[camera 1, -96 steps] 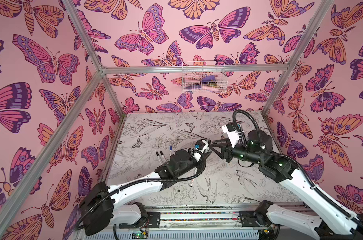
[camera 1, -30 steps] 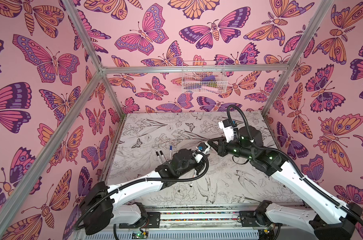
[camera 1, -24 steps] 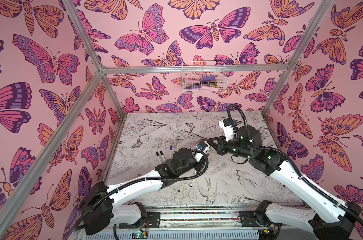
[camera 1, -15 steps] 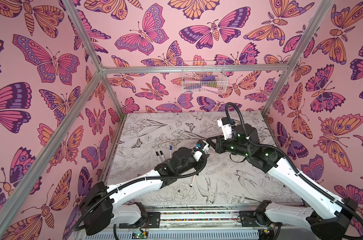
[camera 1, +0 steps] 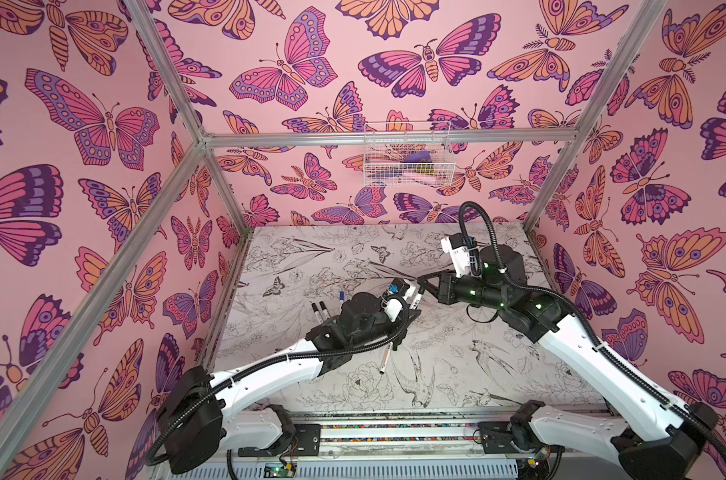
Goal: Insert the pens into the pen caps
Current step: 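Open the right gripper and draw it back from the capped marker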
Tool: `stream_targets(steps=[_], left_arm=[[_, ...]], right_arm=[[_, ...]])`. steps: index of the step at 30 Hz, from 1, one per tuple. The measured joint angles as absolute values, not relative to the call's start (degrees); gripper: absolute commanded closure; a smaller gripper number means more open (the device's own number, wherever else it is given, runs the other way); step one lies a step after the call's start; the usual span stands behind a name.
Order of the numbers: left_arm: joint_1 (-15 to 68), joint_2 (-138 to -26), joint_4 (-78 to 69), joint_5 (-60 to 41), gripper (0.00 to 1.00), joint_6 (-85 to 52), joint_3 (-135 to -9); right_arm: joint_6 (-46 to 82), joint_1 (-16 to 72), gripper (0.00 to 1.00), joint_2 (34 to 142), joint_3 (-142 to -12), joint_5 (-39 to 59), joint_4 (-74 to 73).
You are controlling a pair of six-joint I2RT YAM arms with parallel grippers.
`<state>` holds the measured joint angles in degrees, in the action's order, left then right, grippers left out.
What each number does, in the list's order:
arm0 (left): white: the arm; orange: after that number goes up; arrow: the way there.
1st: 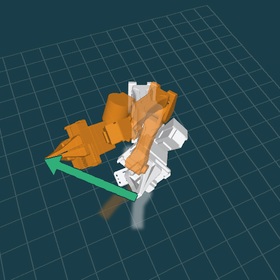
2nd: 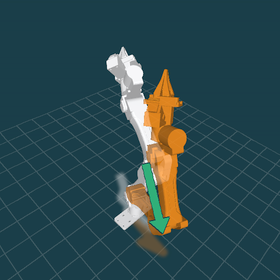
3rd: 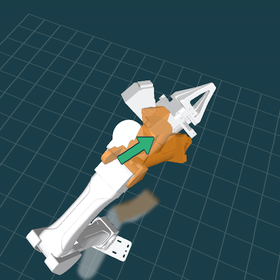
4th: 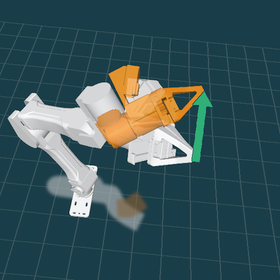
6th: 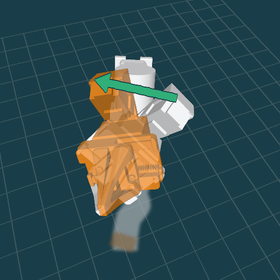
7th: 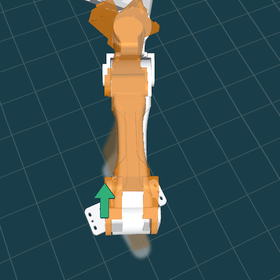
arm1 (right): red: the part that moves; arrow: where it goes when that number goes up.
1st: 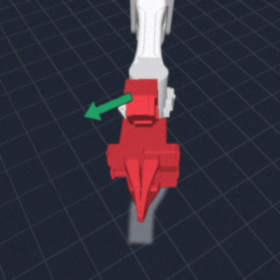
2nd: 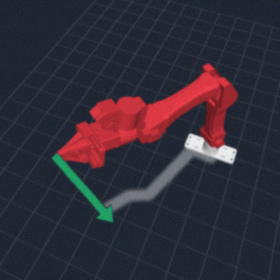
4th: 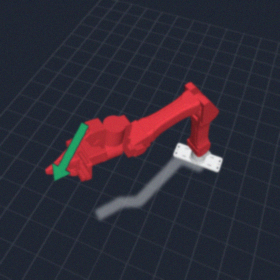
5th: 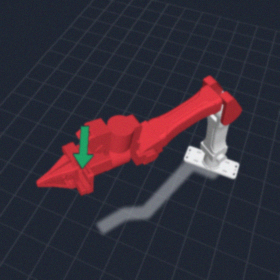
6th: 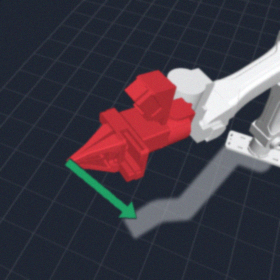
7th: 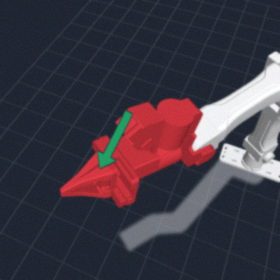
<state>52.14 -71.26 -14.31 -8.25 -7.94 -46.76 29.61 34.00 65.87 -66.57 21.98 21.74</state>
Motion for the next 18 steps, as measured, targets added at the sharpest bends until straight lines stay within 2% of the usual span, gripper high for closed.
stream_targets(steps=[7,18], left_arm=[[52.14,-71.16,-14.72,-9.47,1.00,-7.81,-46.87],[52.14,-71.16,-15.29,-9.63,1.00,-7.77,-46.87]], right_arm=[[26.26,33.30,0.90,64.18,-65.56,26.17,21.28],[25.45,33.19,0.91,64.31,-64.99,27.05,19.79]])
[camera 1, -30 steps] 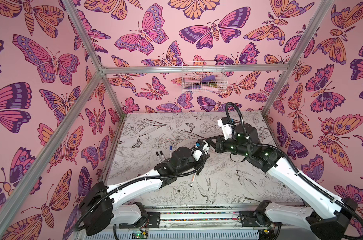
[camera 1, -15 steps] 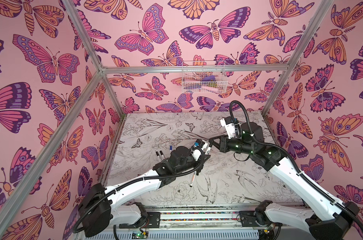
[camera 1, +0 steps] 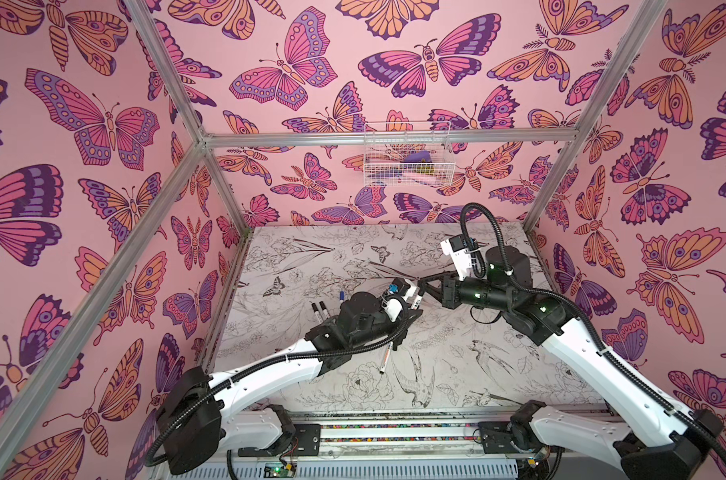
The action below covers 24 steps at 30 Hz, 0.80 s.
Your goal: Insert the pens into the pen caps
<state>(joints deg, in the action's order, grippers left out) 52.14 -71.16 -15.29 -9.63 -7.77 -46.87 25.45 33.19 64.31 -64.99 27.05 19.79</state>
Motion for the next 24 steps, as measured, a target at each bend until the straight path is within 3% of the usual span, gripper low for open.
stream_targets(steps=[10,24], left_arm=[[52.71,-71.31,-16.25,-1.41,1.00,-1.10,-46.87],[51.64,-78.24,-25.12,4.49,1.00,6.11,-53.91]], right_arm=[[27.03,34.02,1.00,66.48,-64.82,26.41,15.44],[26.26,35.75,1.00,68.25,-69.41,16.86,11.05]])
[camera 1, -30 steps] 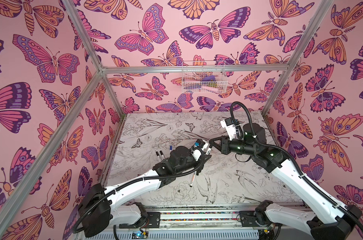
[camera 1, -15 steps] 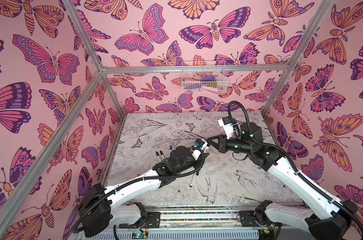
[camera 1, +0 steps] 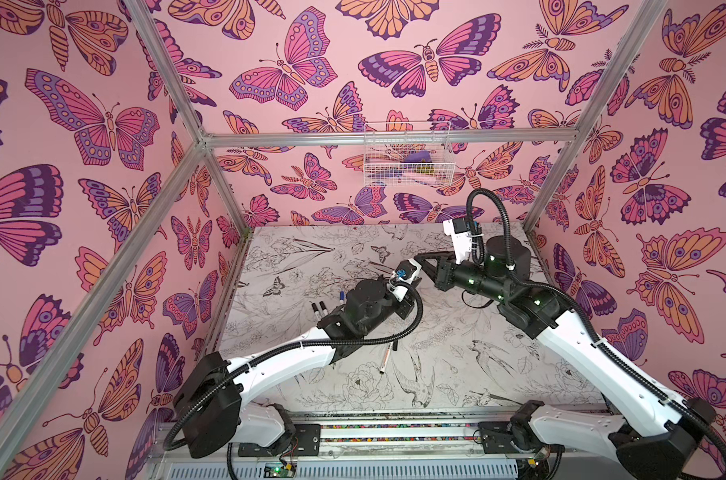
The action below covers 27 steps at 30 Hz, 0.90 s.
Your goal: Insert the pens into the pen caps
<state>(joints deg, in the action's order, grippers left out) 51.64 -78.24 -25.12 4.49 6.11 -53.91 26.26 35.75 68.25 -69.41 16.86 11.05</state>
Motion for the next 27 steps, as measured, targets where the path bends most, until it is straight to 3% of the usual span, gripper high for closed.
stream_targets(steps=[11,20,27], left_arm=[[50.65,-78.50,-14.28,5.15,1.00,6.74,-54.87],[50.65,-78.91,9.02,2.28,1.00,11.44,-60.03],[50.68,-80.44,12.75,0.21,1.00,11.55,-61.87]], right_arm=[[26.96,36.36,1.00,72.34,-70.37,14.22,16.58],[26.87,36.34,1.00,74.72,-68.77,18.33,24.93],[27.68,35.20,1.00,74.89,-67.68,21.58,25.65]])
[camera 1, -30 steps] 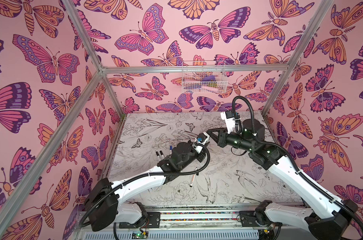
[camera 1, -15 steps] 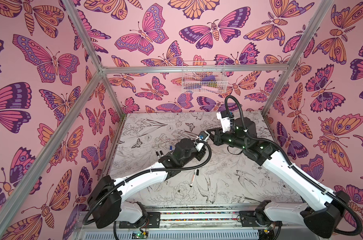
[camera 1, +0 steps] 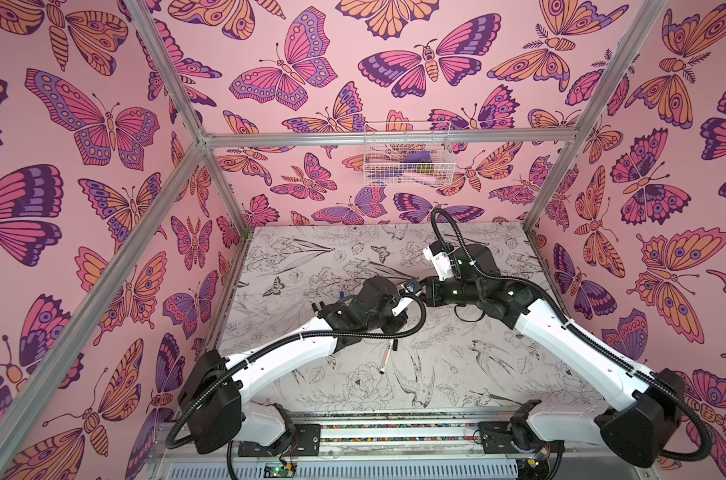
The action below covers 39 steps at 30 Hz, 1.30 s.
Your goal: Insert the pens into the pen caps
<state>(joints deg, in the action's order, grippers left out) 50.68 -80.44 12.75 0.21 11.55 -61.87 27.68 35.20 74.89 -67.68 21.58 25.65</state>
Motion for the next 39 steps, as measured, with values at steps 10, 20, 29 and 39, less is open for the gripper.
stream_targets(steps=[10,20,29,39], left_arm=[[50.68,-85.10,25.61,-0.93,1.00,8.45,-70.35],[50.68,-89.17,33.21,-2.07,1.00,4.08,-77.34],[47.22,-85.69,5.69,-13.89,1.00,-13.54,-64.79],[45.74,-81.47,-32.12,-24.08,1.00,-29.54,-52.27]], right_arm=[[32.42,33.43,1.00,75.75,-65.60,23.53,23.68],[36.21,32.58,1.00,75.75,-64.38,22.39,21.69],[33.87,28.93,1.00,71.59,-59.44,27.07,10.11],[28.91,26.37,1.00,68.18,-61.73,35.38,4.54]])
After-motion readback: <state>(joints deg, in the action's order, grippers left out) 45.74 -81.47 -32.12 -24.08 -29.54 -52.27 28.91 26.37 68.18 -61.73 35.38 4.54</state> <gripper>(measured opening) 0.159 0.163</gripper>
